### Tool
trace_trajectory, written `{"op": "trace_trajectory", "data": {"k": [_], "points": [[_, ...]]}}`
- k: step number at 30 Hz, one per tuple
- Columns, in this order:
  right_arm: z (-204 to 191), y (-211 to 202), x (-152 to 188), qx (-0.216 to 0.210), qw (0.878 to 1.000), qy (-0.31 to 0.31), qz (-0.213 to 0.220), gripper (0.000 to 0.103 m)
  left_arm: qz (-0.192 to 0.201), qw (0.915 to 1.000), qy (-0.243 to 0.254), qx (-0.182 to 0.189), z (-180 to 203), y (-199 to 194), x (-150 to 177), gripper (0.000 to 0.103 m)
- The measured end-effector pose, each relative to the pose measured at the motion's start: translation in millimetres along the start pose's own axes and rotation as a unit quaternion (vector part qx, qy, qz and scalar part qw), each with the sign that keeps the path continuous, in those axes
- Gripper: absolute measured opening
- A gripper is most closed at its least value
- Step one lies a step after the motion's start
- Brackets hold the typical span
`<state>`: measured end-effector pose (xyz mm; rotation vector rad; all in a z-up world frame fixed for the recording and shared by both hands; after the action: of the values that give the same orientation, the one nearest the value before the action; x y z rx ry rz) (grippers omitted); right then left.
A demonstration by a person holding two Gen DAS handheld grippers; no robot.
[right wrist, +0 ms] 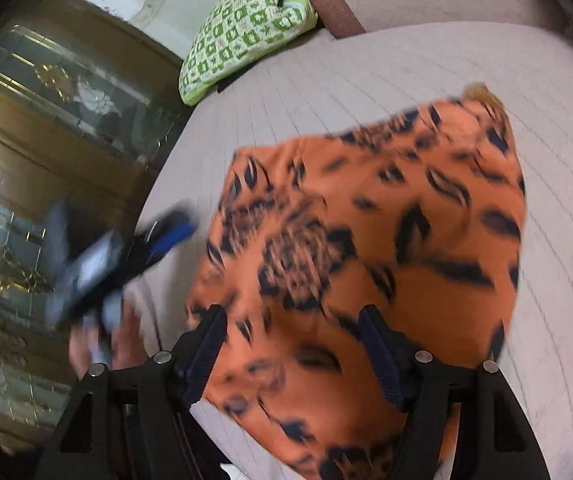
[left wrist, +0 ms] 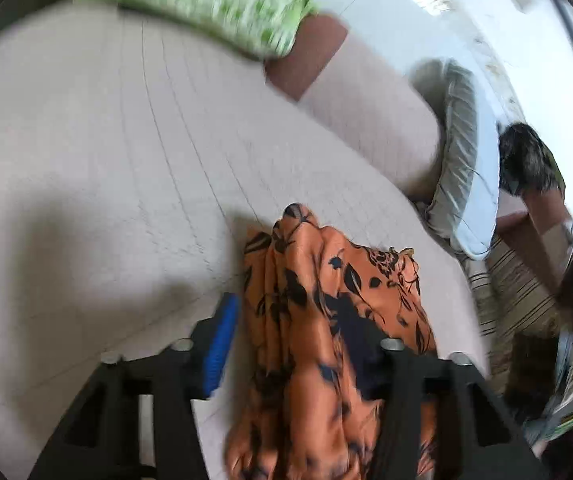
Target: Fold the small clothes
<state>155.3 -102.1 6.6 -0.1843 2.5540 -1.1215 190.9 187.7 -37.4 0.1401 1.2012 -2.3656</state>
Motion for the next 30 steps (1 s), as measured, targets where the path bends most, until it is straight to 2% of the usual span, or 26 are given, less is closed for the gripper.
{"op": "trace_trajectory", "data": {"k": [3,4,6,7,8,9,12,14,15,16,18,19,21,23,24,26,27,28,29,30], "points": [[7.7,-0.2,6.1,-0.029,0.999,-0.001,0.015,0.072,-0.020,0.9996,0.003,0.019,7.5,25.3,-15.8,0.047],[11.0,-0.2,7.1,-0.041,0.999,0.004,0.019,0.072,-0.025,0.9995,0.014,0.016,11.0,34.3,-22.2,0.042],[19.1,-2.5,3.9,-0.055,0.998,0.007,0.020,0.072,-0.048,0.9980,0.025,-0.033,0.8,52.0,-24.5,0.028],[20.1,-2.6,4.8,-0.062,0.998,0.005,0.023,0.072,-0.062,0.9978,0.011,-0.022,-9.3,64.2,-28.1,0.028],[18.1,-2.9,4.6,-0.063,0.998,0.003,0.025,0.072,-0.062,0.9981,-0.001,0.000,-14.0,65.5,-31.2,0.028],[18.5,-4.5,6.6,-0.063,0.998,0.001,0.027,0.072,-0.065,0.9978,-0.007,0.006,-14.4,63.4,-33.0,0.028],[17.3,-5.9,9.5,-0.055,0.998,-0.007,0.030,0.072,-0.046,0.9967,0.041,-0.053,5.9,43.7,-26.2,0.031],[16.4,-12.1,10.9,-0.052,0.998,0.004,0.040,0.072,-0.039,0.9945,0.068,-0.069,25.3,18.6,-6.1,0.036],[15.0,-16.0,11.4,-0.050,0.998,0.008,0.046,0.072,-0.031,0.9931,0.088,-0.071,34.3,3.9,6.3,0.043],[13.8,-22.3,14.7,-0.046,0.997,0.009,0.054,0.072,-0.014,0.9908,0.105,-0.084,39.2,-11.9,17.9,0.053],[11.2,-34.4,25.5,-0.044,0.996,0.006,0.074,0.072,0.015,0.9850,0.127,-0.116,50.9,-36.9,45.8,0.066],[10.3,-36.8,30.3,-0.043,0.996,0.007,0.078,0.072,0.025,0.9854,0.125,-0.112,55.8,-48.7,63.3,0.066],[9.7,-46.1,45.5,-0.042,0.995,0.008,0.089,0.072,0.020,0.9867,0.122,-0.105,64.1,-55.2,94.8,0.066],[11.0,-48.0,58.4,-0.043,0.995,0.016,0.093,0.072,0.016,0.9830,0.134,-0.124,64.9,-53.4,113.8,0.066],[11.9,-48.2,64.1,-0.046,0.994,0.021,0.092,0.072,0.005,0.9815,0.140,-0.131,67.0,-45.2,121.1,0.064],[13.2,-48.9,73.5,-0.047,0.994,0.025,0.093,0.072,-0.018,0.9799,0.146,-0.135,69.7,-30.9,128.5,0.051],[12.9,-50.1,76.4,-0.045,0.994,0.025,0.095,0.072,-0.021,0.9755,0.159,-0.150,70.7,-23.4,130.3,0.038],[12.9,-52.4,79.9,-0.045,0.994,0.025,0.097,0.072,-0.026,0.9705,0.163,-0.176,66.0,-19.4,131.1,0.016],[12.8,-54.3,82.6,-0.045,0.994,0.026,0.100,0.072,-0.040,0.9726,0.145,-0.177,58.8,-14.4,129.9,0.010],[12.7,-55.9,84.1,-0.046,0.993,0.027,0.101,0.072,-0.048,0.9766,0.126,-0.167,51.8,-12.7,128.4,0.010]]}}
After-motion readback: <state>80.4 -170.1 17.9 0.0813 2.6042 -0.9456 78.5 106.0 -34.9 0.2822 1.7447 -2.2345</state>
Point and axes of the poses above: each gripper's, at about its wrist camera, not at the fingertips, and y roughly the way its jaws point, z to its right, x to its underside, the point moved 6 cm from there along y, roughly the way its jaws point, and after that the axes turned 7 degrees about -z, right-handed, at the moved point
